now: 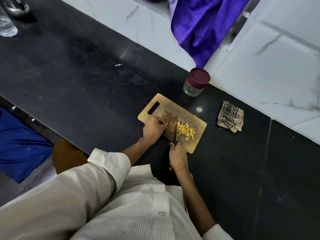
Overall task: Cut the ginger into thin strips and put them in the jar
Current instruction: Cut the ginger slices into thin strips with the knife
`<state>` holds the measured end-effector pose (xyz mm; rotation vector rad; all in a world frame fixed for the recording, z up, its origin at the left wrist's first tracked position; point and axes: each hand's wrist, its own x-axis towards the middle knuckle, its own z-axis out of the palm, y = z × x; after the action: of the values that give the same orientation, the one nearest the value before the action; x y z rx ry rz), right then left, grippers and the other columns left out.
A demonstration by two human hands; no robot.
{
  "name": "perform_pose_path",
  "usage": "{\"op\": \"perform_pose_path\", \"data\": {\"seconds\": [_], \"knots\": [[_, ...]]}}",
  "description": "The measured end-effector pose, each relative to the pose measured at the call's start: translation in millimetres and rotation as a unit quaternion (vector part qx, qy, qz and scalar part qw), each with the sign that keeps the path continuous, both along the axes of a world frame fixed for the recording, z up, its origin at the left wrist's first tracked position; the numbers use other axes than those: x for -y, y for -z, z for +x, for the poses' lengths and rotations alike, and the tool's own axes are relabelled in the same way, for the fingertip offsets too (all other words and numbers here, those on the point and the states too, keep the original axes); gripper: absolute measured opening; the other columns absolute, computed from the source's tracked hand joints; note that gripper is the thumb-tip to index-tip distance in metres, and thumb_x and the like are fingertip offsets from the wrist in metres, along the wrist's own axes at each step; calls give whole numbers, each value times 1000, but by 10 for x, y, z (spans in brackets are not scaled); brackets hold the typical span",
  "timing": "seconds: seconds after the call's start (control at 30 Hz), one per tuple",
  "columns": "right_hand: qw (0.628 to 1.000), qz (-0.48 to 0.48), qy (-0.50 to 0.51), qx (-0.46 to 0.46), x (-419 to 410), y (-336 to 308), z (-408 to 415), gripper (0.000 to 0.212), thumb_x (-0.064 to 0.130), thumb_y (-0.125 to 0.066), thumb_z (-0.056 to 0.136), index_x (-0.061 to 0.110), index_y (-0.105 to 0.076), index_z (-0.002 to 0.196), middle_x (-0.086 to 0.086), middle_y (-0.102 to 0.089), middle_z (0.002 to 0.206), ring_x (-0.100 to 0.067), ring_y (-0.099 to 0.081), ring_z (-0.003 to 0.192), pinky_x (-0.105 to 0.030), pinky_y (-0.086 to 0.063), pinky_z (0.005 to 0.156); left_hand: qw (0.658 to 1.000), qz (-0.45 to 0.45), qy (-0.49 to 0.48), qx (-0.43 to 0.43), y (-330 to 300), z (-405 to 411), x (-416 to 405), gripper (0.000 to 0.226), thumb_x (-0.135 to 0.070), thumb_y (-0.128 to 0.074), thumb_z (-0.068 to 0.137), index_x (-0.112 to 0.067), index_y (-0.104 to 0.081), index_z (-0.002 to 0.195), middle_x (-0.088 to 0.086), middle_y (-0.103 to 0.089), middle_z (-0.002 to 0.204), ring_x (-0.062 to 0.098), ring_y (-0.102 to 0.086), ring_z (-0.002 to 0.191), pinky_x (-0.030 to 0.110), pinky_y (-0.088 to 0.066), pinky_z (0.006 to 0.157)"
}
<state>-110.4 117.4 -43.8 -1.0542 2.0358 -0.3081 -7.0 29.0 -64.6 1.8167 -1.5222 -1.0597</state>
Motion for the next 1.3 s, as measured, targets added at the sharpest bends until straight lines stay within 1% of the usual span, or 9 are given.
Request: {"op": "perform_pose_path", "data": {"seconds": [0.13, 0.37, 0.63, 0.8, 0.87, 0.93, 1.03, 1.2, 1.3], "knots": [[1000, -25, 7, 17, 1, -25, -76, 32, 34, -38, 106, 8, -49, 120, -18, -62, 104, -22, -58, 58, -21, -39, 31, 1000, -4, 1, -3, -14, 5, -20, 9, -14, -64, 87, -13, -72, 86, 2, -70, 86, 14, -64, 76, 37, -58, 71], [999, -19, -29, 41, 6, -51, 57, 29, 34, -38, 106, 8, -50, 111, -24, -63, 107, -21, -57, 54, -23, -40, 31, 999, -17, 23, -21, -65, 27, -41, 11, -10, -60, 91, -10, -70, 87, 3, -67, 82, 17, -64, 62, 21, -52, 45], [998, -20, -55, 35, 43, -88, 161, 25, 34, -37, 106, 11, -47, 103, -21, -63, 103, -36, -67, 73, -24, -41, 30, 999, -38, 14, -10, -38, 11, -35, 8, -8, -63, 89, -7, -71, 89, 3, -69, 83, 11, -62, 68, 25, -54, 61], [998, -22, -63, 24, 48, -128, 173, 24, 31, -37, 107, 9, -46, 102, -20, -62, 106, -33, -66, 74, -22, -38, 30, 999, -41, 4, -5, -2, 0, -27, 8, -8, -64, 87, -7, -72, 86, 6, -71, 84, 14, -64, 71, 31, -56, 69], [997, -24, -66, 11, 59, -128, 179, 23, 31, -37, 107, 10, -46, 101, -19, -62, 107, -34, -68, 80, -27, -45, 36, 999, -39, 3, -7, 2, -1, -24, 8, -9, -64, 87, -8, -72, 86, 6, -71, 84, 15, -64, 73, 32, -56, 70], [998, -23, -66, 0, 71, -127, 197, 24, 31, -38, 106, 10, -48, 103, -18, -62, 108, -34, -68, 86, -39, -57, 54, 999, -36, 4, -11, 5, -4, -19, 8, -9, -64, 88, -8, -72, 87, 5, -70, 84, 15, -65, 73, 34, -57, 71], [998, -15, -63, -6, 77, -129, 232, 27, 30, -38, 106, 6, -50, 111, -18, -62, 110, -35, -67, 92, -52, -59, 71, 999, -32, 3, -11, 4, -4, -21, 9, -10, -63, 88, -9, -72, 87, 4, -70, 83, 16, -65, 72, 35, -57, 70], [997, 20, -59, -39, 136, -98, 260, 30, 27, -39, 106, 3, -49, 122, -20, -60, 122, -38, -60, 111, -37, -47, 77, 999, -36, 4, -2, 38, -4, -18, 9, -10, -63, 87, -8, -72, 84, 4, -70, 80, 15, -65, 69, 37, -57, 68], [996, 47, -61, -51, 182, -106, 264, 31, 25, -40, 105, 3, -48, 126, -19, -59, 126, -36, -58, 115, -37, -43, 79, 999, -41, 4, 6, 40, -6, -21, 10, -8, -63, 86, -6, -73, 85, 5, -71, 82, 16, -65, 71, 37, -57, 69]]}}
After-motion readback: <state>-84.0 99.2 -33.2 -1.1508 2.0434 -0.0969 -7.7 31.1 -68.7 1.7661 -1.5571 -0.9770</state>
